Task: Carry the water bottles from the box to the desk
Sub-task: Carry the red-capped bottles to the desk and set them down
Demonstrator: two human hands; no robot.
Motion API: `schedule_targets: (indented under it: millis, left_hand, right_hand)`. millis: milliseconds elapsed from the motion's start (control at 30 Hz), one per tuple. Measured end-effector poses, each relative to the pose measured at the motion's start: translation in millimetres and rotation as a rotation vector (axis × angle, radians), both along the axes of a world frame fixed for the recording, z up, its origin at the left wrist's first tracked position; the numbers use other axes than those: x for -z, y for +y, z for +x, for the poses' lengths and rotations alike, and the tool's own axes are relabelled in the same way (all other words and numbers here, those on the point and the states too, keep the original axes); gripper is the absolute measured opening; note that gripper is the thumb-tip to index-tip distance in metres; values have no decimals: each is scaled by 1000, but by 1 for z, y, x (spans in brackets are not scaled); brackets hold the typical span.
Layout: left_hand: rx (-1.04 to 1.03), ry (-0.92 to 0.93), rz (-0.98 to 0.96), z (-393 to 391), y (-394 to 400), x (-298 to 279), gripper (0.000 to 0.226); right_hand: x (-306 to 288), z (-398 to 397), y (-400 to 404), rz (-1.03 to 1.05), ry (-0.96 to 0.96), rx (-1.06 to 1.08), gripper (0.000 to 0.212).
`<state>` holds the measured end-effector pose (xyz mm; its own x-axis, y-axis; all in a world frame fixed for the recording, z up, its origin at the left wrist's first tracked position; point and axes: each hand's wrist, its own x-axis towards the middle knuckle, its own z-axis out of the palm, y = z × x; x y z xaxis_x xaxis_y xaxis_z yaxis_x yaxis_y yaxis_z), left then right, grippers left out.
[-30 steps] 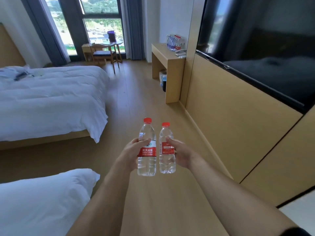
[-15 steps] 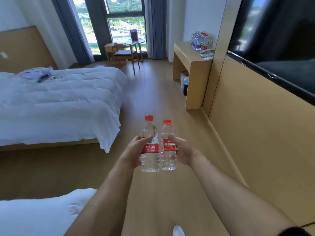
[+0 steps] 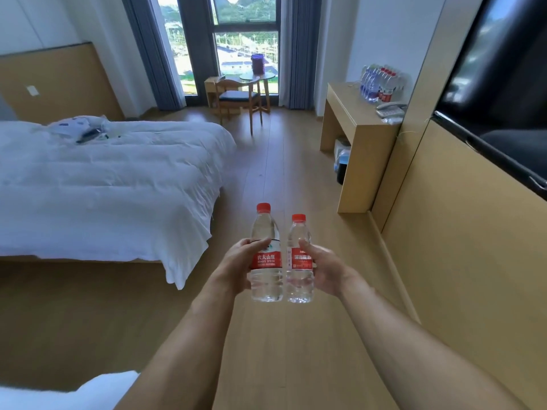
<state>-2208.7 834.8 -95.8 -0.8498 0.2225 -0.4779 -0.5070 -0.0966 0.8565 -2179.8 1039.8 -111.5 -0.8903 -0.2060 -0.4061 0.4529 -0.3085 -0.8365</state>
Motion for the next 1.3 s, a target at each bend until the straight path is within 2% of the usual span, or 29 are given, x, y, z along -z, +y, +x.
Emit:
schedule_targets:
  millis: [267,633,1067,1300]
  left_hand:
    - [88,45,-39,-126,25,13,46]
    - [206,100,2,-348,33,-7,47]
    - [205,65,12,-523,46,6,45]
    - [128,94,15,-647,76,6,46]
  right_hand:
    - [8,-112,24,68,-17,79,60]
    - [-25,-314,22,139,11,168,57]
    - [-18,-489,39,102,-14,198,59]
    - [-15,-626,72,92,28,127,64]
